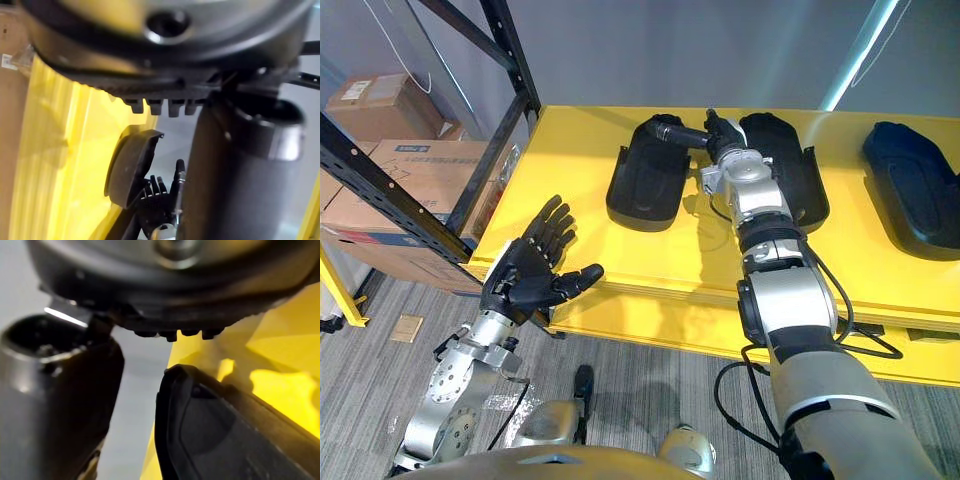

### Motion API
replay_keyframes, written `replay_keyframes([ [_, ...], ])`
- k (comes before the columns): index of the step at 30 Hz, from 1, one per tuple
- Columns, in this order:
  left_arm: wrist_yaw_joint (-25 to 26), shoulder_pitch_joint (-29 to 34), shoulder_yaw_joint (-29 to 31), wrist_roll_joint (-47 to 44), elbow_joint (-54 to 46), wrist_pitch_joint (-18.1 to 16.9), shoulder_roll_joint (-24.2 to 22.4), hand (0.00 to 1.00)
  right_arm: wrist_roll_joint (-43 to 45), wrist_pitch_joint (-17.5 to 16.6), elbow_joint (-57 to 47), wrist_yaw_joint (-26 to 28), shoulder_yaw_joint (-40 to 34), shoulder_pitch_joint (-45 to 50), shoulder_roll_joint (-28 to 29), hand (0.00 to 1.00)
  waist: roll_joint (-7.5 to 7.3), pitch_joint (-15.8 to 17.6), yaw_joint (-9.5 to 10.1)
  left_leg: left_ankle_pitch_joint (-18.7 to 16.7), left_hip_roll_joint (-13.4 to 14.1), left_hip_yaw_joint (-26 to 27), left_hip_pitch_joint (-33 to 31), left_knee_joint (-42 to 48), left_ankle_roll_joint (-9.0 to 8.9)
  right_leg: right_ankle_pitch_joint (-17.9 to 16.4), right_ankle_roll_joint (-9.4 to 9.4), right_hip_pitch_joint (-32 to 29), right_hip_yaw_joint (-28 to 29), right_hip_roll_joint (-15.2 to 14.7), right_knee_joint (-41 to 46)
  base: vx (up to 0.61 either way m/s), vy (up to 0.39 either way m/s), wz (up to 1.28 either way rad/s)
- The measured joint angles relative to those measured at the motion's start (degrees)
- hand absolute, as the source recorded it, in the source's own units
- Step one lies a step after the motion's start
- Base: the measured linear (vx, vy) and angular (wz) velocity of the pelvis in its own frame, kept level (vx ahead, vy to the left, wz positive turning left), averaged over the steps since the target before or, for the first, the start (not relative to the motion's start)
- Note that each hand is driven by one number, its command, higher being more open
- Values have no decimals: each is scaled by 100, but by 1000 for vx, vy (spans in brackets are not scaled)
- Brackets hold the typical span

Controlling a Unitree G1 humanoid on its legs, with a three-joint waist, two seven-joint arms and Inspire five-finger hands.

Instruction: Walk over and take three plastic housings, then place them on the shelf

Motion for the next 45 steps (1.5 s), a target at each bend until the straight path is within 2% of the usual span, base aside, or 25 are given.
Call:
replay_keyframes([
  [10, 1, -20, 0, 1, -8, 3, -21, 100, 1, -121, 24, 236, 319, -111, -3, 100, 8, 117, 77, 12, 16, 8, -35, 2, -18, -55, -17, -89, 22, -4, 109, -3, -32, -1],
  [23, -2, -4, 4, 1, -18, 6, -26, 100, 2, -479, 213, 272, 533, -251, 9, 100, 59, 207, 121, 36, 66, -38, -111, 50, -62, -166, -72, -194, -11, 12, 266, -5, -35, 1],
  [38, 121, 5, -55, 16, -28, 6, -49, 100, 2, -607, 207, -158, 768, -250, 390, 100, 59, 207, 168, 31, 101, -1, -111, 52, -70, -173, -85, -227, 35, 44, 268, 2, -10, -1],
  [45, 175, 6, -55, 20, -28, 6, -56, 100, 1, -642, 173, -211, 773, -248, 392, 100, 59, 207, 223, 30, 100, -15, -175, 62, -72, -175, -89, -282, 27, 44, 277, 0, 0, 0],
])
